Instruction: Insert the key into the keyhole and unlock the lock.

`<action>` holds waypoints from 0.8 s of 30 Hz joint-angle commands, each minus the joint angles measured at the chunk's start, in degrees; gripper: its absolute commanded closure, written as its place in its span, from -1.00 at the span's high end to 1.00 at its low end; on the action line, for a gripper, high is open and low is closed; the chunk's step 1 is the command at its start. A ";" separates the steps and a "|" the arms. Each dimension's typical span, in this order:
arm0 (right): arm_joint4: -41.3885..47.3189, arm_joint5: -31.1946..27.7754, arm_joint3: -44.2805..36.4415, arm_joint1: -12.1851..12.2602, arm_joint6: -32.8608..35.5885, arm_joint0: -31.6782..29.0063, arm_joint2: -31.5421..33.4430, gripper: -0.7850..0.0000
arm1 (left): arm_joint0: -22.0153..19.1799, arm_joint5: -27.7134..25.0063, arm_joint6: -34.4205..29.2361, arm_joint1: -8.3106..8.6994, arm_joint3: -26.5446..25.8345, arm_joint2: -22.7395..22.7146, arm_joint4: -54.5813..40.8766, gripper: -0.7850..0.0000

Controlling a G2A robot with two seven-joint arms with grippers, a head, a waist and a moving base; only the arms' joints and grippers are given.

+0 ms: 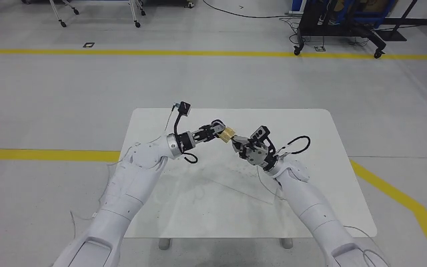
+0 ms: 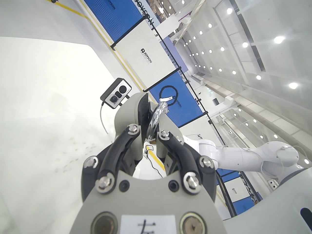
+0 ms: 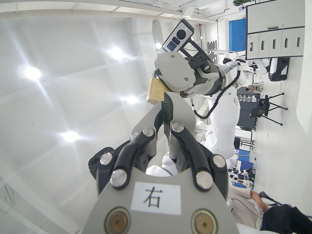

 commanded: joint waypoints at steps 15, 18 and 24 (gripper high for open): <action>-28.74 -17.95 -15.94 3.91 -21.00 -10.12 9.38 0.21 | -1.72 8.66 -2.41 0.31 2.22 1.83 4.41 -1.00; -32.38 -17.53 -23.32 4.85 -26.80 -15.22 13.50 1.00 | -2.87 10.95 -3.15 0.24 2.36 4.96 13.28 -1.00; -33.15 -16.71 -27.06 5.23 -28.72 -17.87 15.40 1.00 | -4.33 15.21 -5.14 -0.43 3.65 9.03 18.82 -1.00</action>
